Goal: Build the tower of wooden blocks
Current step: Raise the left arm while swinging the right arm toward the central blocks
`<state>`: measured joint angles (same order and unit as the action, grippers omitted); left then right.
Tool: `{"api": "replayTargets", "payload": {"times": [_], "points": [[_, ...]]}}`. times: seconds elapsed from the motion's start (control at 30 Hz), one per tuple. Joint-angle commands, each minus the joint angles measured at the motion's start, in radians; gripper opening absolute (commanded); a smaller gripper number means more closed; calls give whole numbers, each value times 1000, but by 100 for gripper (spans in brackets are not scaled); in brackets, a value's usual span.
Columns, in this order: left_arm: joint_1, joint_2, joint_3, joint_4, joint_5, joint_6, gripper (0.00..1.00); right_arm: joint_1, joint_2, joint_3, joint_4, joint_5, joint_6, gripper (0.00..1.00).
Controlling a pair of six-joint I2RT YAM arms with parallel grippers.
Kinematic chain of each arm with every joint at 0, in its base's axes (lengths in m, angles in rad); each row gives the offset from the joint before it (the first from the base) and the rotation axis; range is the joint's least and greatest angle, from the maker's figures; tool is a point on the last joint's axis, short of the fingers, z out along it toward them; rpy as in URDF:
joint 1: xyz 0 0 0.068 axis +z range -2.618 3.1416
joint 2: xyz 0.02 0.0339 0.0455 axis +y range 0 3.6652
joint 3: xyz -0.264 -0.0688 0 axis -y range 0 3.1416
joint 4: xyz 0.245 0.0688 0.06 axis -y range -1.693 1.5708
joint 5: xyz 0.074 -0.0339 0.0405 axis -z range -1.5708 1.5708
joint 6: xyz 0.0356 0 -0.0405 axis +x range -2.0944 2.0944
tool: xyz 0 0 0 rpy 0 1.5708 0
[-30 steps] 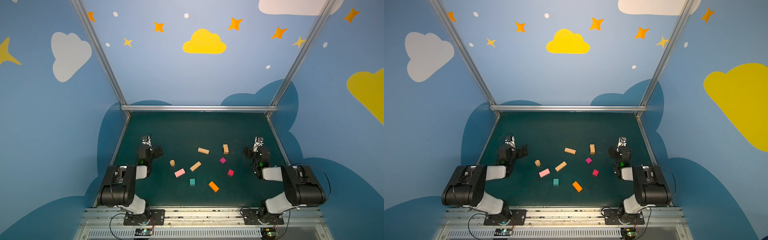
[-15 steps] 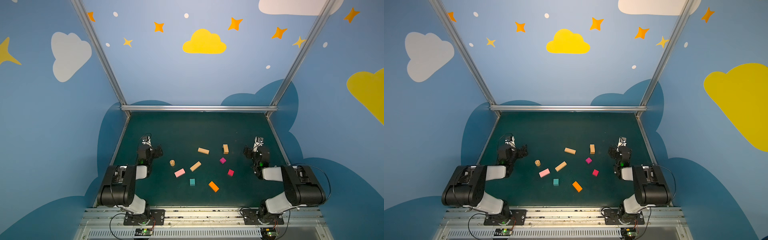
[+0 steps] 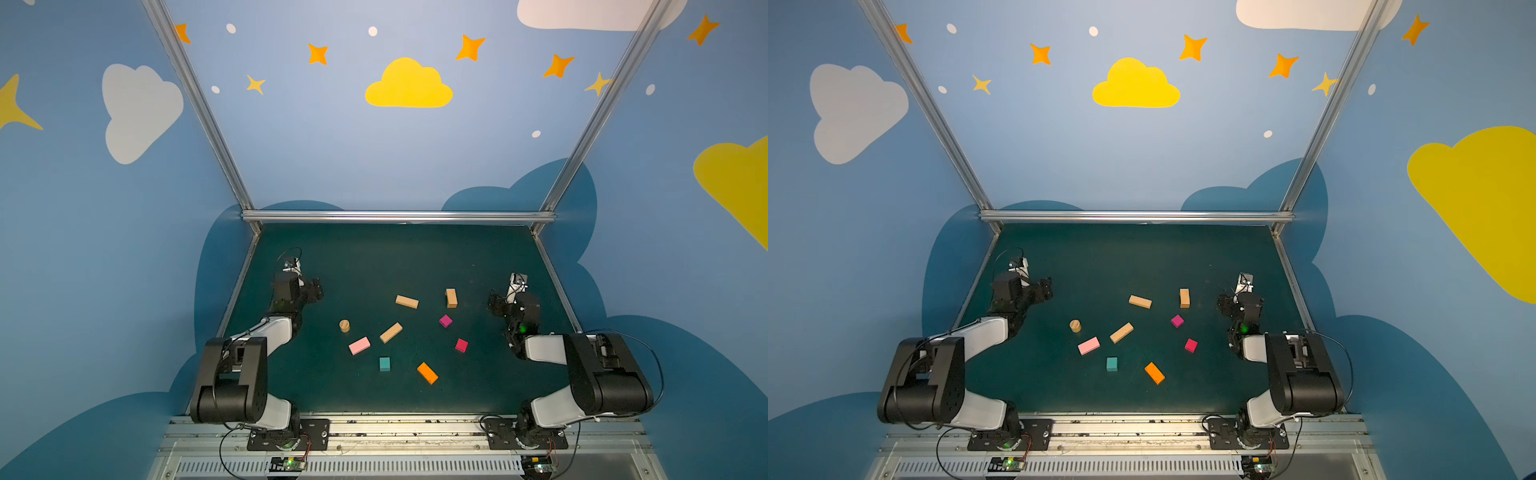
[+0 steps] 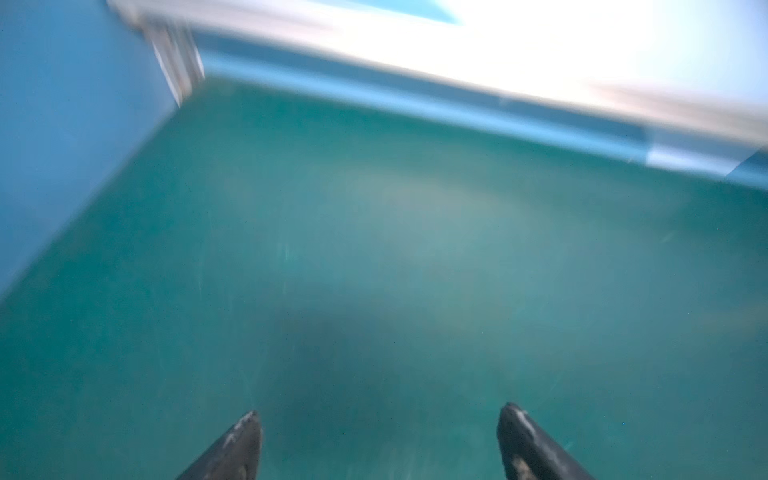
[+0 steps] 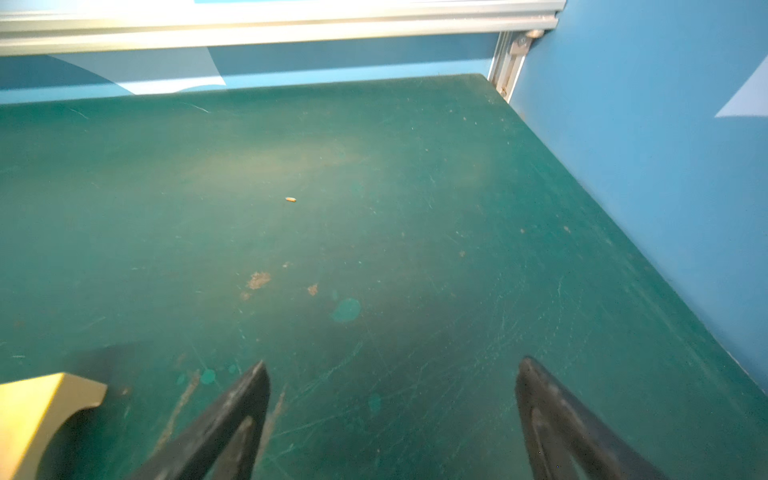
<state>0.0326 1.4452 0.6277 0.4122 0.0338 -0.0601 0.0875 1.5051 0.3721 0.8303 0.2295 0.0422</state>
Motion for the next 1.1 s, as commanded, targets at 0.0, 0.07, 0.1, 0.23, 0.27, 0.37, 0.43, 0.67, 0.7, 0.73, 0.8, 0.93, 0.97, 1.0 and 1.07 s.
{"api": "replayTargets", "payload": {"times": [0.0, 0.07, 0.1, 0.23, 0.27, 0.37, 0.43, 0.67, 0.7, 0.73, 0.8, 0.93, 0.97, 1.0, 1.07], "points": [[-5, -33, -9, -159, 49, -24, 86, 15, -20, -10, 32, 27, -20, 90], [-20, -67, -13, -192, 66, -39, 85, 20, -22, -18, 43, 31, -24, 90], [-29, -84, -12, -206, 65, -40, 85, 20, -22, -18, 46, 32, -24, 90], [-82, -183, -11, -245, 28, -42, 85, 29, -96, 38, -86, 49, -36, 91], [-94, -212, -12, -251, 28, -44, 85, 27, -143, 84, -234, 41, -24, 91], [-122, -290, -5, -277, 32, -54, 85, 27, -221, 190, -492, 31, -17, 91], [-136, -333, 5, -308, 42, -71, 85, 34, -262, 233, -613, 30, 2, 91], [-196, -478, 39, -433, 69, -133, 84, 109, -467, 289, -940, -5, 121, 90], [-206, -494, 38, -443, 76, -141, 84, 123, -494, 295, -980, -15, 134, 90], [-218, -509, 41, -454, 83, -150, 84, 141, -523, 294, -1027, -23, 148, 90], [-242, -534, 50, -482, 89, -171, 84, 176, -562, 352, -1115, -53, 175, 88], [-286, -561, 85, -570, 88, -220, 83, 282, -584, 443, -1276, -77, 263, 84], [-290, -565, 94, -595, 86, -234, 82, 312, -579, 458, -1293, -81, 283, 84], [-295, -570, 105, -623, 82, -251, 81, 352, -571, 471, -1307, -80, 308, 84], [-300, -583, 124, -673, 81, -279, 80, 431, -538, 500, -1325, -64, 373, 84]]}}
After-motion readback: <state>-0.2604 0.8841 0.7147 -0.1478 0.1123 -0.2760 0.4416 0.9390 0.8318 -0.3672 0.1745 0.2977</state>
